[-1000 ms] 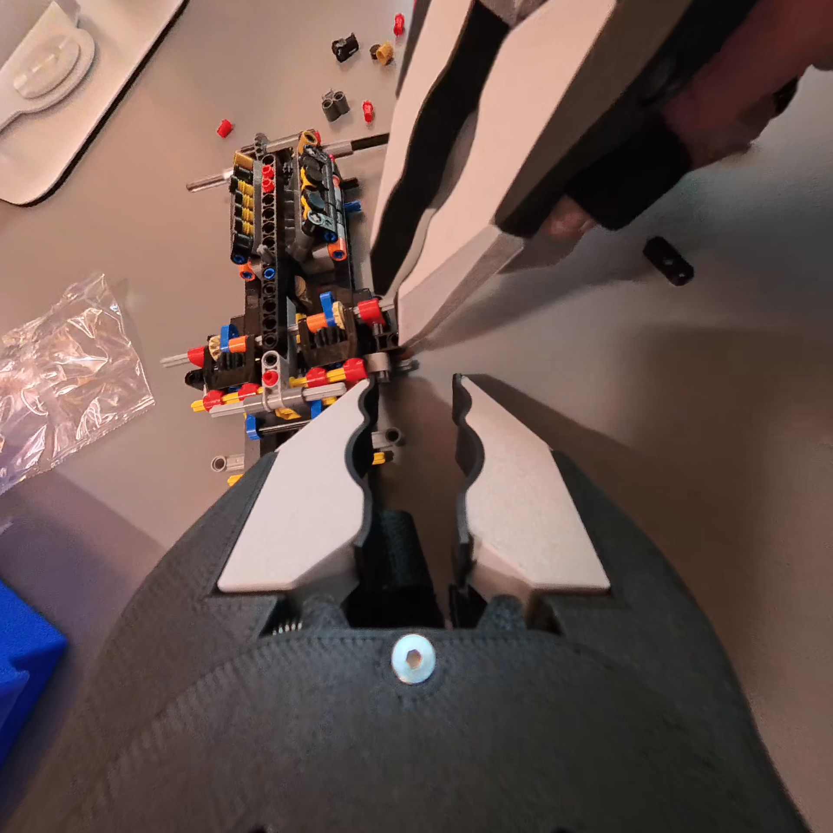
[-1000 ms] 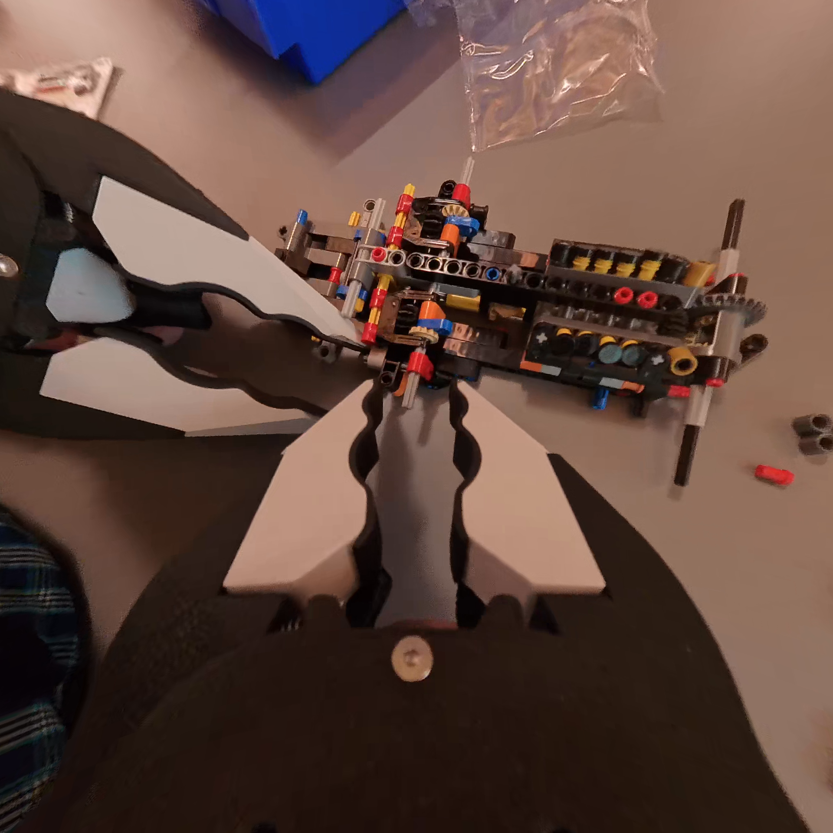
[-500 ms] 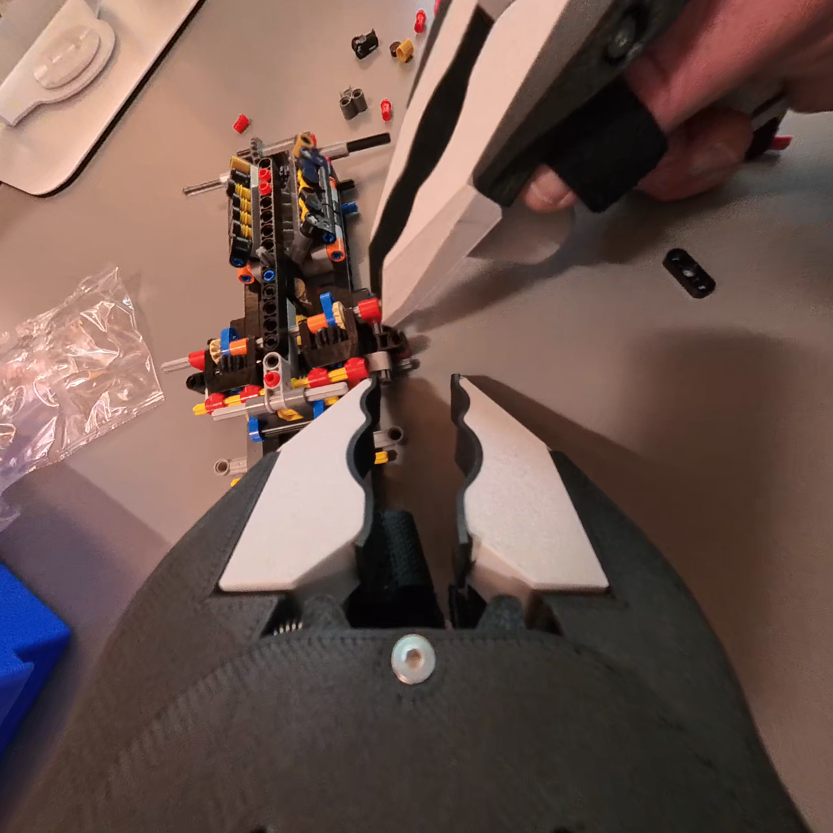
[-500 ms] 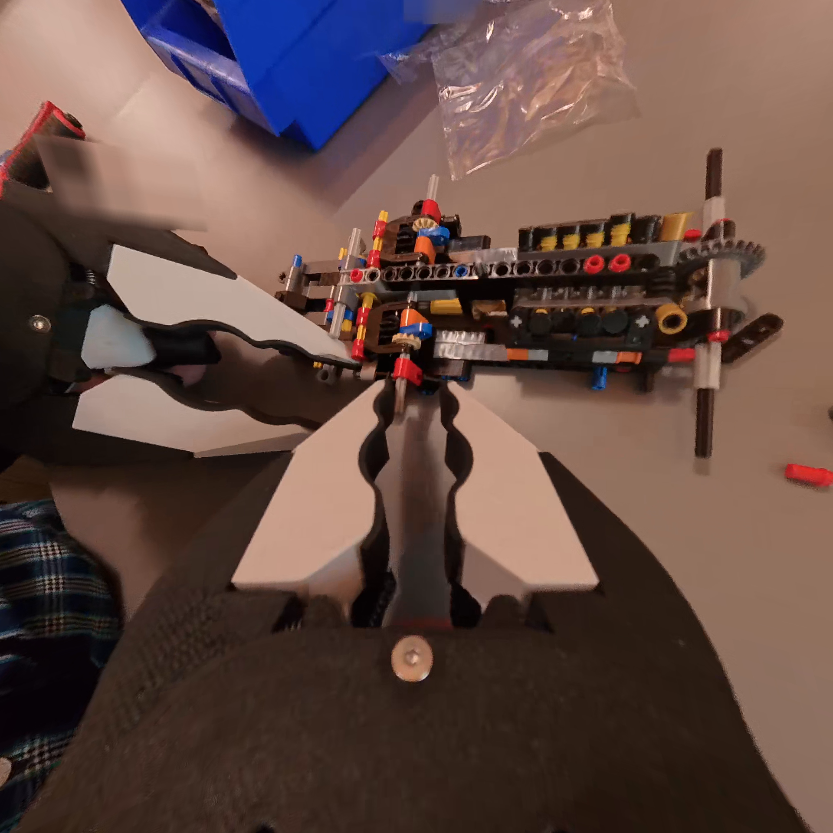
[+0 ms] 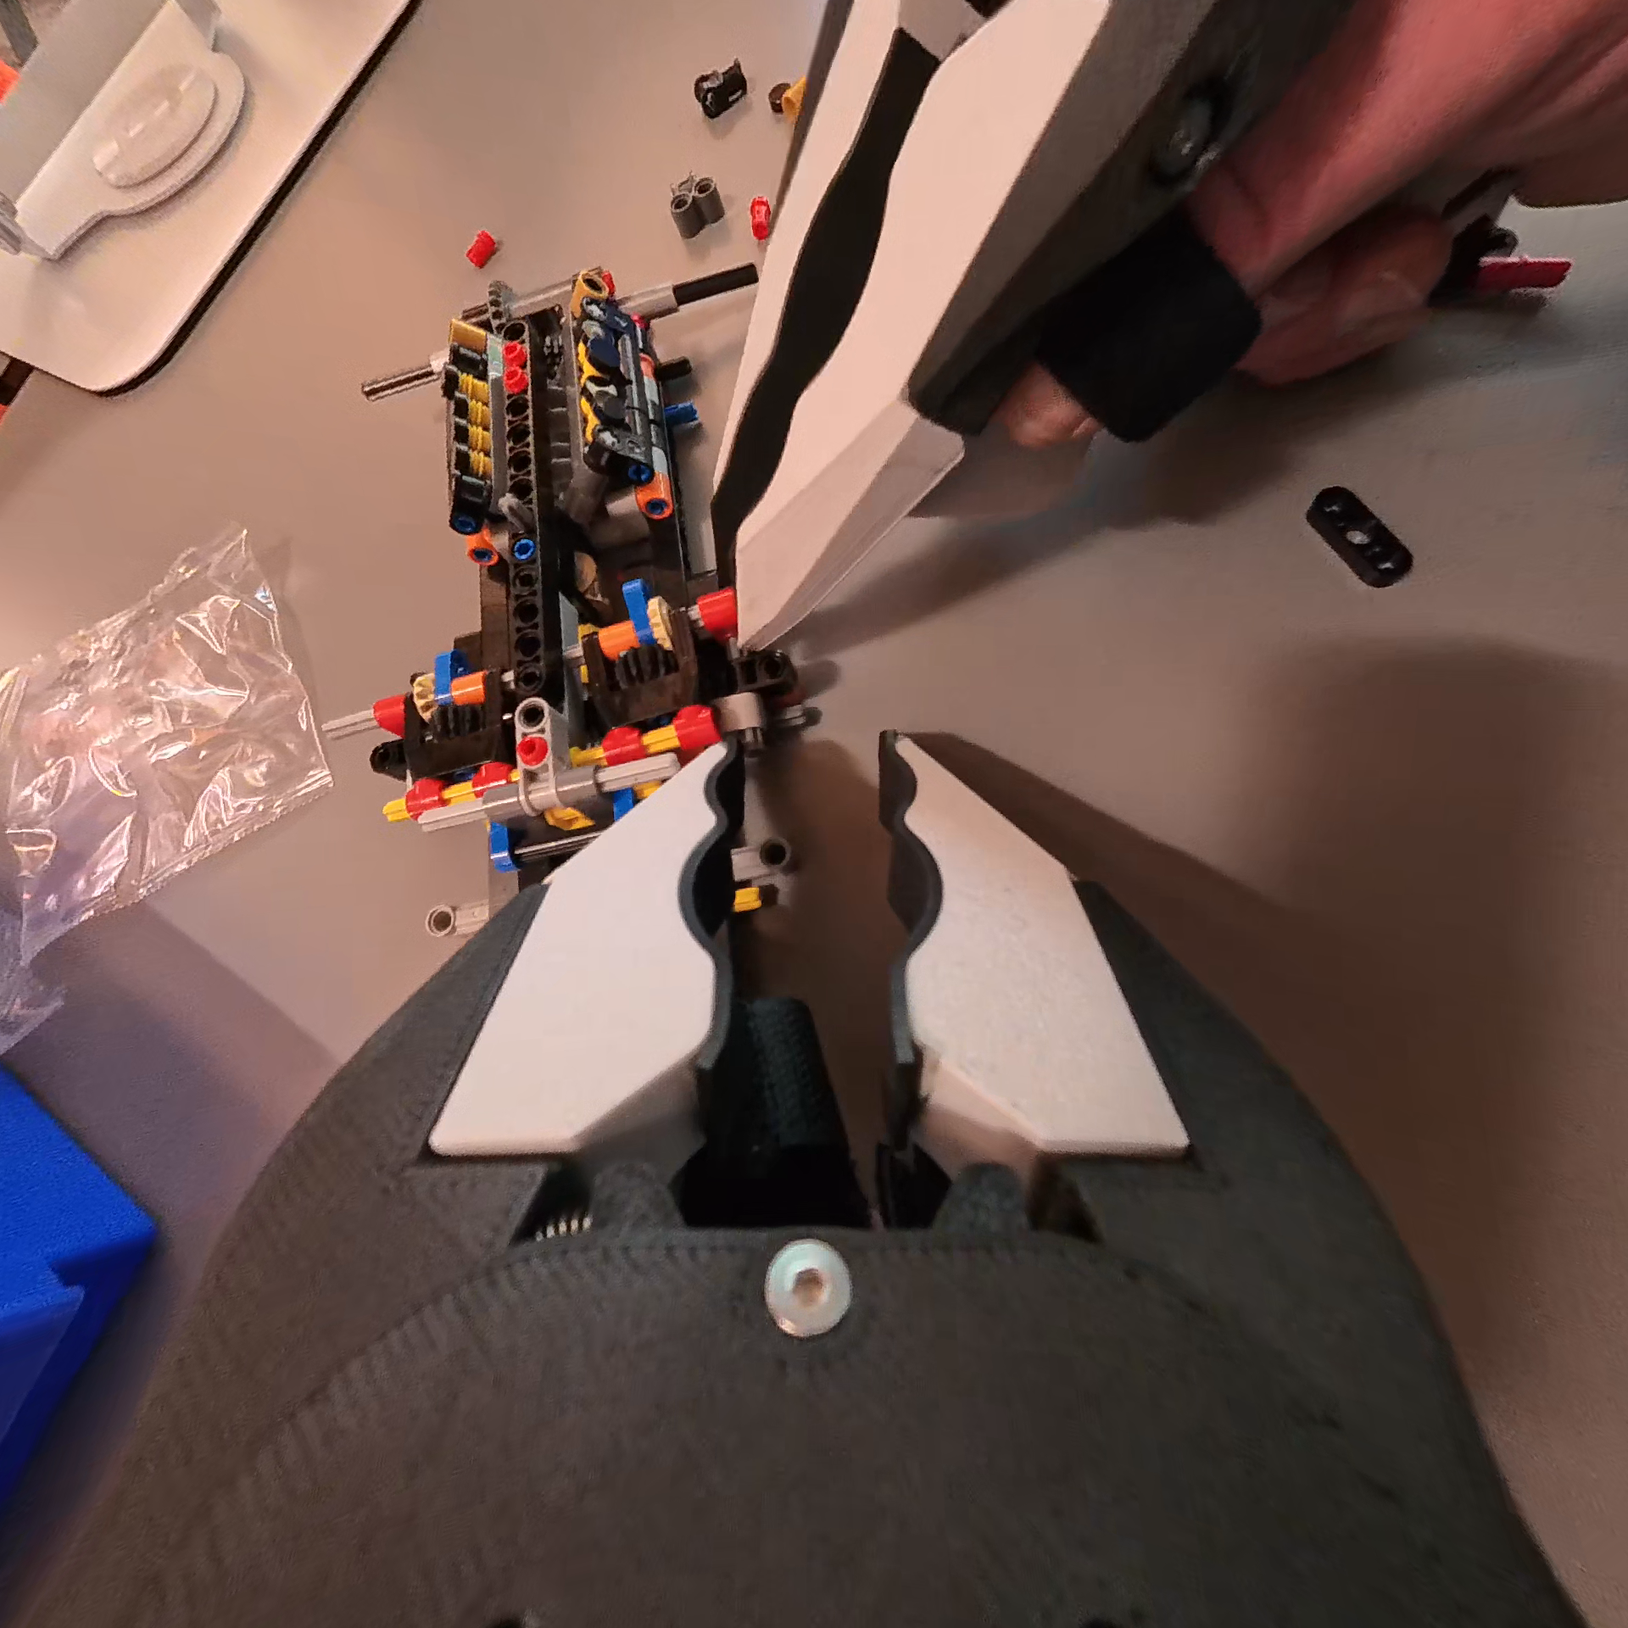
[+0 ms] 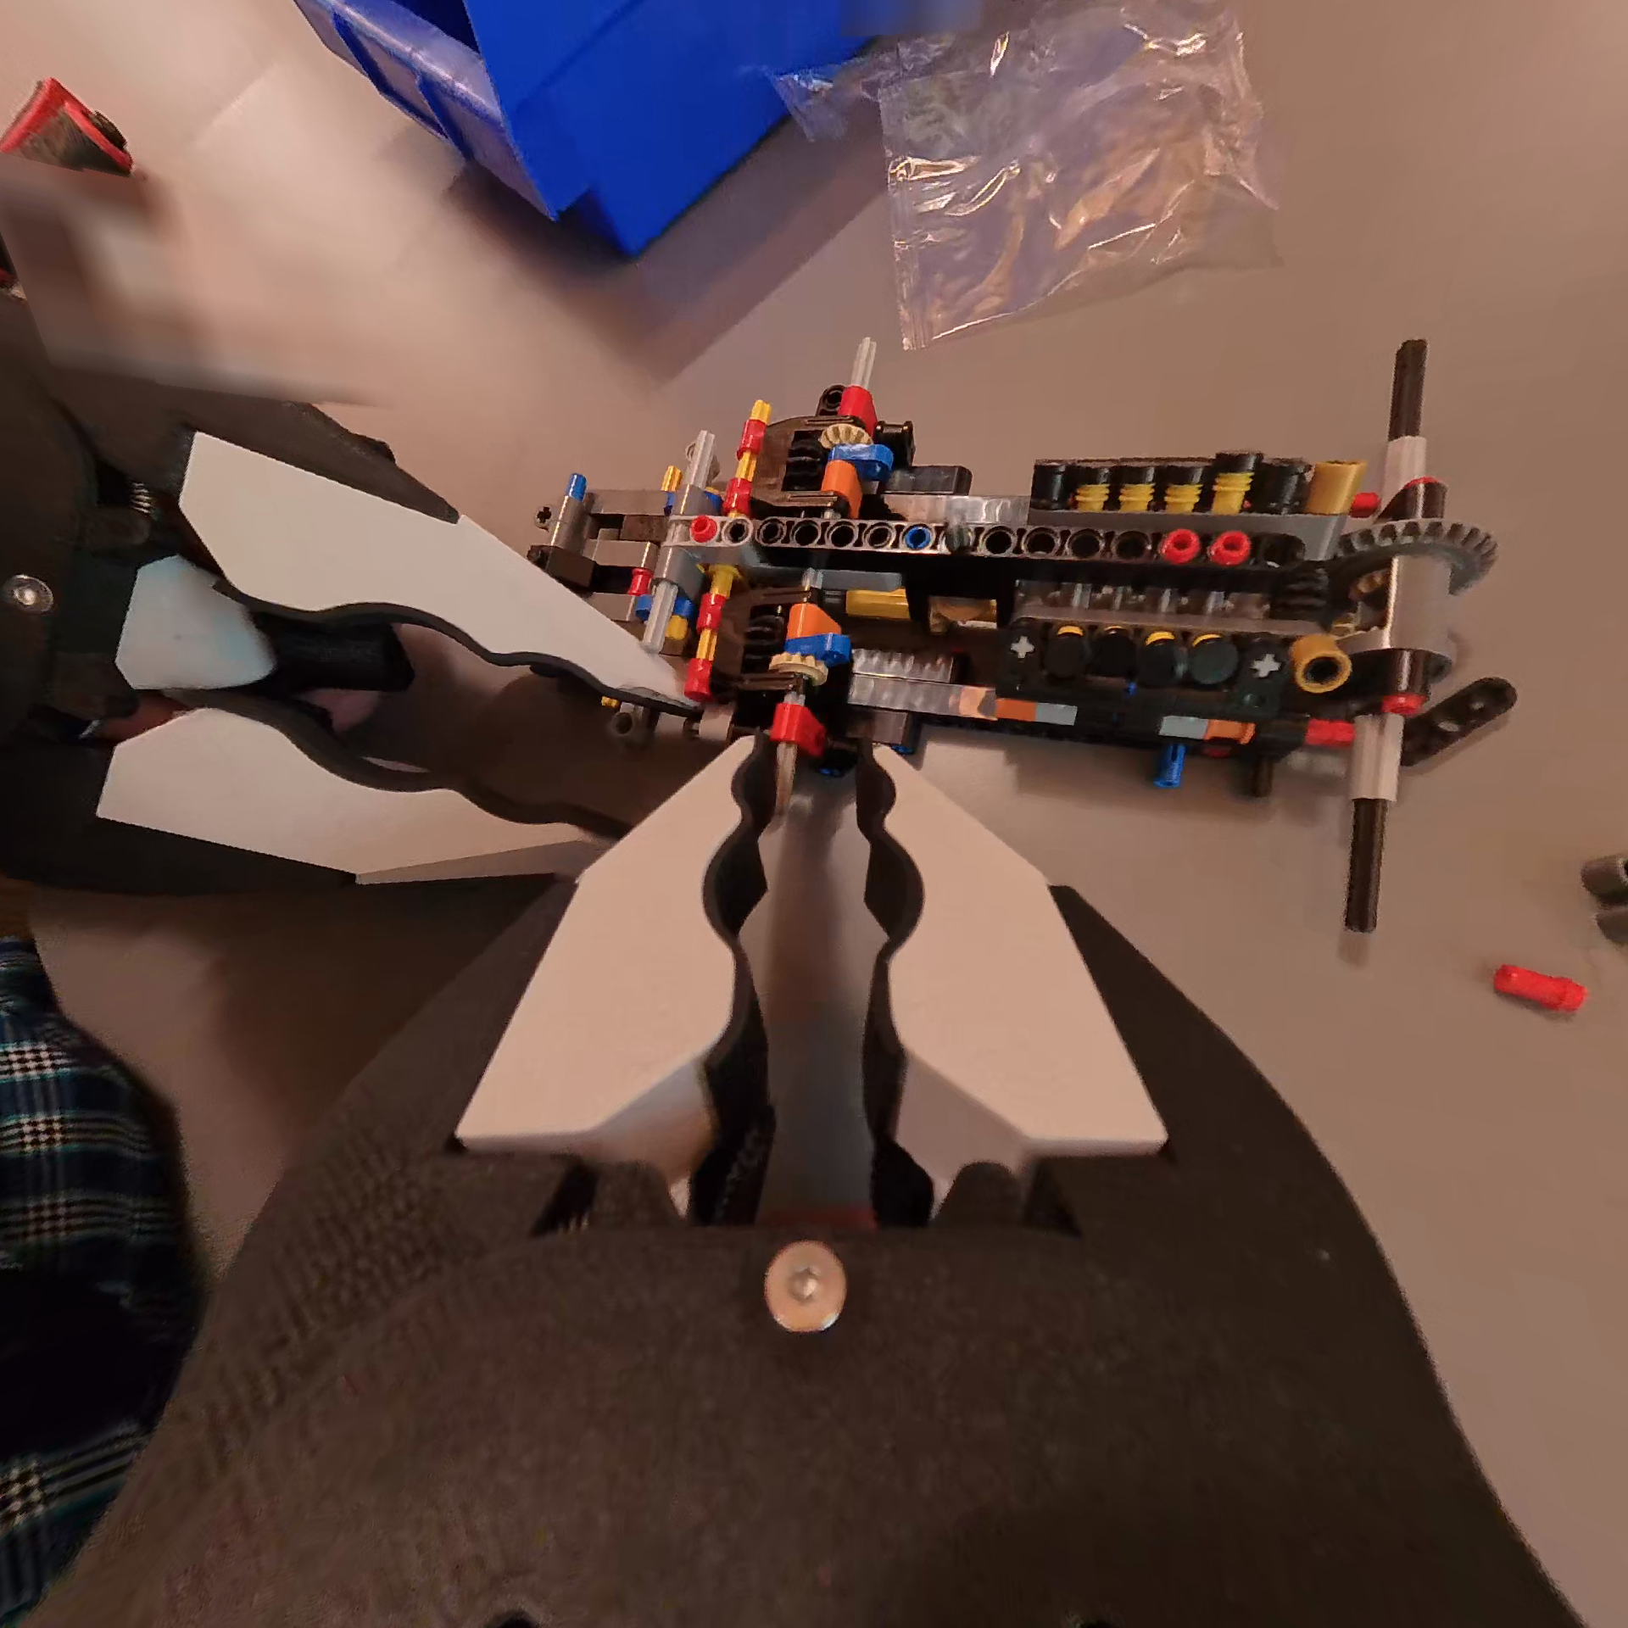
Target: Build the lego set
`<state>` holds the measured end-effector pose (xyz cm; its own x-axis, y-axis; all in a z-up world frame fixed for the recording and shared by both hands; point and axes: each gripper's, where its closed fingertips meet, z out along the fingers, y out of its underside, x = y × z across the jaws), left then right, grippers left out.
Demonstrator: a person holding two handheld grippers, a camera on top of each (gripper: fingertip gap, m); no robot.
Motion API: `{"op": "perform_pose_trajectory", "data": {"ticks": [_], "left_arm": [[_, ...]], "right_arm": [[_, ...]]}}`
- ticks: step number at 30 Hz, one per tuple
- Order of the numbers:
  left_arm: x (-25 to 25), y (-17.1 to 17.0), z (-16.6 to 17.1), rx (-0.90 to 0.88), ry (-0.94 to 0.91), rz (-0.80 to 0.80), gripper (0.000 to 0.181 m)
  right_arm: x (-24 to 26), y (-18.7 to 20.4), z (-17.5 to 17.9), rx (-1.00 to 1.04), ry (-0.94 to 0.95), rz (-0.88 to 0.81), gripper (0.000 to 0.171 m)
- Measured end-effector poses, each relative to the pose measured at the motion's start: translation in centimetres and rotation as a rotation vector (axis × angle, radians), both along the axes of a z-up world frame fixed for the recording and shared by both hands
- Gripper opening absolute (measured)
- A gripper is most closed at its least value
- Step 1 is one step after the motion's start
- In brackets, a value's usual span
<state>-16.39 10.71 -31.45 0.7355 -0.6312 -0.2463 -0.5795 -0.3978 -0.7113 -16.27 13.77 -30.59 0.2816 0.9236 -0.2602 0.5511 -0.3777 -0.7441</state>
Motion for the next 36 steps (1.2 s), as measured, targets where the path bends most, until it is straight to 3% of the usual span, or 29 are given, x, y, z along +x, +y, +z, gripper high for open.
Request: {"op": "perform_pose_trajectory", "data": {"ticks": [5,10,12,18,36], "left_arm": [[0.1,-0.5,0.8,0.014,-0.038,-0.010,0.034],[0.2,0.3,4.5,0.171,-0.012,-0.107,0.026],[0.1,1.3,3.5,0.163,0.118,-0.160,0.024],[0.5,2.1,1.7,0.117,0.245,-0.271,0.007],[0.7,2.1,1.6,-0.007,0.258,-0.357,0.004]], "right_arm": [[-0.1,0.0,0.0,0.008,0.001,0.003,0.016],[-0.1,0.0,0.0,0.019,0.000,0.006,0.015],[-0.1,-0.1,0.0,0.018,0.001,0.008,0.015],[-0.1,0.0,0.0,0.029,0.004,0.007,0.015],[-0.1,0.0,0.0,-0.002,0.013,0.009,0.014]]}}
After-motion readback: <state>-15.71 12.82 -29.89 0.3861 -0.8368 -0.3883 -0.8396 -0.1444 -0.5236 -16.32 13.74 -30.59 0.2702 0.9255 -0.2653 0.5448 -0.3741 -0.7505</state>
